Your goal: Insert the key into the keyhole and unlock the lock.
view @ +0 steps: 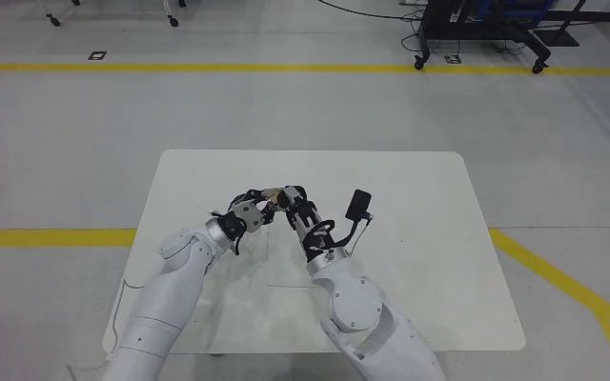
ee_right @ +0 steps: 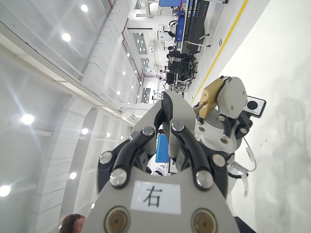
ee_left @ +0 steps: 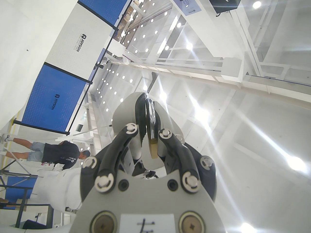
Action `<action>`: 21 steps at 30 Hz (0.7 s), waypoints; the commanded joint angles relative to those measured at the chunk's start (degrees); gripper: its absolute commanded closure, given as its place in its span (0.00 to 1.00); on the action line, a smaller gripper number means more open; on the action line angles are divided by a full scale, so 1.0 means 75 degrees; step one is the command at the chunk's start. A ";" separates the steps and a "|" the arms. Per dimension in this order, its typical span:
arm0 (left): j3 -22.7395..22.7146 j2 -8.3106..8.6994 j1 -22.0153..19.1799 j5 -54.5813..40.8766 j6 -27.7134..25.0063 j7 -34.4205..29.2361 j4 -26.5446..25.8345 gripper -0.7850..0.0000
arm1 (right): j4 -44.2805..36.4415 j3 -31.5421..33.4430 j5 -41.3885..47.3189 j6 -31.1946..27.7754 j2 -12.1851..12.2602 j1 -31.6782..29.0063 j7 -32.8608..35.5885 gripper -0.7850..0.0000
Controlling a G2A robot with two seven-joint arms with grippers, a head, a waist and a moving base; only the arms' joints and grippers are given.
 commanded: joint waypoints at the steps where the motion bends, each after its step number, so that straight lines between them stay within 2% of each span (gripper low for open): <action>1: -0.0010 0.0007 0.0007 0.0001 0.0033 -0.0011 -0.0020 1.00 | 0.0109 -0.0016 0.0000 -0.0021 -0.0027 0.0052 -0.0068 1.00; 11: 0.0019 0.0028 0.0066 0.0042 0.0129 -0.0096 -0.0140 1.00 | 0.0413 0.0046 0.0090 0.0002 -0.0117 0.0175 -0.0138 1.00; 15: -0.0060 0.0040 0.0102 0.0106 -0.0110 0.0041 -0.0210 1.00 | 0.0291 0.0053 0.0180 -0.0030 -0.0145 0.0113 -0.0139 1.00; 16: -0.0101 0.0047 0.0110 0.0227 -0.0293 0.0146 -0.0251 1.00 | 0.0127 0.0050 0.0310 -0.0014 -0.0144 0.0013 -0.0053 0.82; 17: -0.0138 0.0046 0.0145 0.0199 -0.0453 0.0163 -0.0289 1.00 | -0.0072 0.0080 0.0378 0.0086 -0.0134 -0.0104 0.0003 0.00; 21: -0.0363 0.0065 0.0207 0.0360 -0.1205 0.0304 -0.0425 1.00 | -0.0072 0.0080 0.0378 0.0086 -0.0134 -0.0104 0.0003 0.00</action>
